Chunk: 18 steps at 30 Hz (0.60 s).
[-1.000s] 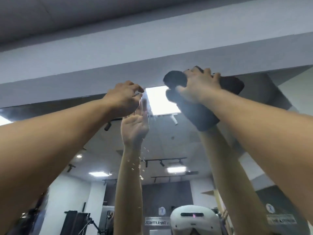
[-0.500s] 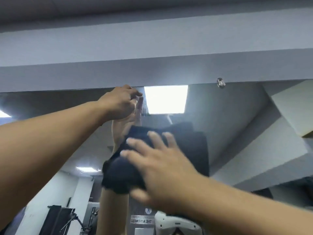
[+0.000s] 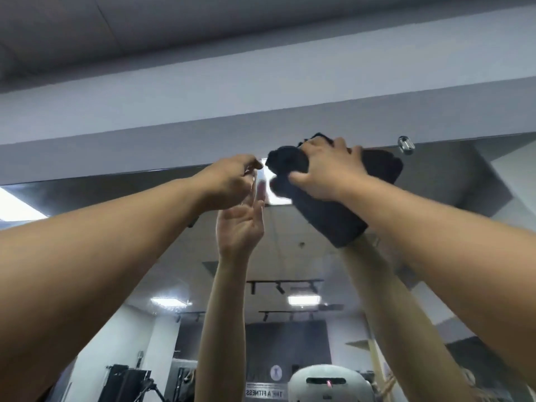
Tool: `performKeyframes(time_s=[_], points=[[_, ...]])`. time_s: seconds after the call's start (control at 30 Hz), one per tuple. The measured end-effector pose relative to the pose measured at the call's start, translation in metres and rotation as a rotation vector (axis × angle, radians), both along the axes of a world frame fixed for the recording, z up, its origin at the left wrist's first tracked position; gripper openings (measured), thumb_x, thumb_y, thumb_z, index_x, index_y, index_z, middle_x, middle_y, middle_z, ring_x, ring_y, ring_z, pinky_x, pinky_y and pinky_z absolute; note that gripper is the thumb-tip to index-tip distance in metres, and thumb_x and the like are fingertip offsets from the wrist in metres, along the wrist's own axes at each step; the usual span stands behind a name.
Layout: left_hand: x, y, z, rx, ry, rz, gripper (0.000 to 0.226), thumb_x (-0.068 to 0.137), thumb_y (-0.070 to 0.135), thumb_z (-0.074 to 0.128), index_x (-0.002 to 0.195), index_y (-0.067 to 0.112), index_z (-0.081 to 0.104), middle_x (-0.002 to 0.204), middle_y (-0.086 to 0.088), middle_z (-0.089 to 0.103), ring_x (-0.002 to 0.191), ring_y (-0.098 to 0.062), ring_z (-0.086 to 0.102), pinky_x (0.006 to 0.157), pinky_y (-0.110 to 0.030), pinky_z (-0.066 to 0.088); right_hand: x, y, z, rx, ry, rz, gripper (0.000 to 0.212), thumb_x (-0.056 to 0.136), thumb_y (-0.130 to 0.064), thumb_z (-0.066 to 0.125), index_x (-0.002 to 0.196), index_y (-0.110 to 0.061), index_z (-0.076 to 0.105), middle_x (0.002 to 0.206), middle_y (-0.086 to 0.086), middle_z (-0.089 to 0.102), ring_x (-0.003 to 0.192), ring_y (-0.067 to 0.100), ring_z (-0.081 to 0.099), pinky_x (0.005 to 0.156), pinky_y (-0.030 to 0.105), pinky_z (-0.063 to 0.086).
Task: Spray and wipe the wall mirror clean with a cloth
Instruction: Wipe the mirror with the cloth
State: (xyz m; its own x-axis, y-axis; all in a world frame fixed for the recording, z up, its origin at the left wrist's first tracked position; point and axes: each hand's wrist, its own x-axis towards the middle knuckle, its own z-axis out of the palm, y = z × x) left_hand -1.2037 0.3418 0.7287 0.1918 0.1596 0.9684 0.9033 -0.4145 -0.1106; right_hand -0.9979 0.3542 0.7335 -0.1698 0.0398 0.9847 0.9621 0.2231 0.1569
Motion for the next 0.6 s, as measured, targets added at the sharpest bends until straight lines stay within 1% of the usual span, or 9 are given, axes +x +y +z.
performKeyframes(time_s=[0.07,0.1,0.13,0.2,0.23,0.3,0.4,0.5,0.6], points=[[-0.008,-0.002,-0.001,-0.004,-0.015,-0.028,0.035,0.109,0.023,0.044,0.143,0.027,0.052,0.149,-0.002,0.055,0.123,-0.021,0.060,0.099,-0.039,0.052,0.005,0.000,0.018,-0.030,0.106,-0.008,0.067,0.092,-0.059,0.047,0.148,-0.023,0.040,0.153,0.005,0.039,0.139,0.038,0.031,0.111,0.059,0.023],[-0.013,-0.003,-0.003,0.002,-0.016,-0.028,0.036,0.108,0.022,0.043,0.143,0.029,0.051,0.152,-0.001,0.052,0.125,-0.021,0.060,0.101,-0.041,0.053,0.004,0.001,0.023,-0.032,0.139,-0.014,0.066,0.093,-0.058,0.046,0.148,-0.022,0.040,0.152,0.006,0.039,0.139,0.039,0.030,0.111,0.059,0.022],[-0.018,-0.005,-0.004,0.012,-0.012,-0.019,0.038,0.108,0.021,0.044,0.144,0.029,0.050,0.153,-0.001,0.050,0.127,-0.021,0.059,0.100,-0.039,0.053,0.003,0.002,0.024,-0.023,0.157,-0.028,0.065,0.093,-0.057,0.045,0.147,-0.022,0.040,0.151,0.007,0.040,0.139,0.040,0.030,0.111,0.060,0.022],[-0.029,-0.007,-0.006,0.045,-0.006,0.031,0.040,0.107,0.017,0.045,0.144,0.028,0.051,0.154,0.001,0.048,0.132,-0.021,0.054,0.097,-0.033,0.048,-0.005,0.003,0.016,0.005,0.141,-0.057,0.064,0.093,-0.056,0.043,0.147,-0.022,0.039,0.151,0.006,0.040,0.138,0.041,0.030,0.111,0.060,0.022],[-0.033,-0.008,-0.006,0.058,-0.006,0.067,0.040,0.106,0.017,0.045,0.143,0.028,0.052,0.153,0.001,0.048,0.134,-0.020,0.052,0.098,-0.033,0.045,-0.009,0.003,0.008,0.018,0.112,-0.056,0.064,0.093,-0.056,0.043,0.147,-0.023,0.039,0.151,0.005,0.039,0.138,0.040,0.030,0.110,0.059,0.022],[-0.043,-0.007,-0.005,0.071,-0.018,0.115,0.039,0.106,0.018,0.044,0.142,0.027,0.054,0.151,0.001,0.049,0.134,-0.021,0.049,0.106,-0.039,0.043,-0.020,0.001,-0.014,0.039,-0.007,-0.047,0.064,0.091,-0.058,0.045,0.146,-0.026,0.040,0.152,0.002,0.039,0.137,0.037,0.033,0.109,0.057,0.024],[-0.056,-0.002,-0.004,0.065,-0.028,0.147,0.038,0.103,0.016,0.044,0.136,0.027,0.059,0.145,-0.001,0.052,0.132,-0.022,0.049,0.113,-0.045,0.040,-0.045,-0.004,-0.064,0.047,-0.283,-0.002,0.063,0.087,-0.059,0.050,0.144,-0.033,0.041,0.154,-0.004,0.038,0.134,0.032,0.035,0.110,0.054,0.023],[-0.059,0.004,-0.007,0.046,-0.003,0.170,0.036,0.101,0.014,0.044,0.130,0.026,0.062,0.137,-0.001,0.055,0.127,-0.023,0.052,0.113,-0.045,0.041,-0.069,-0.004,-0.124,0.017,-0.541,0.020,0.070,0.085,-0.060,0.056,0.147,-0.035,0.037,0.158,-0.007,0.033,0.139,0.031,0.030,0.115,0.058,0.018],[-0.061,0.008,-0.010,0.050,0.018,0.171,0.034,0.103,0.017,0.044,0.132,0.025,0.060,0.135,0.001,0.054,0.123,-0.024,0.053,0.108,-0.044,0.043,-0.084,0.005,-0.173,0.027,-0.724,0.017,0.075,0.078,-0.064,0.058,0.144,-0.031,0.043,0.156,-0.003,0.038,0.137,0.038,0.036,0.112,0.064,0.025]])
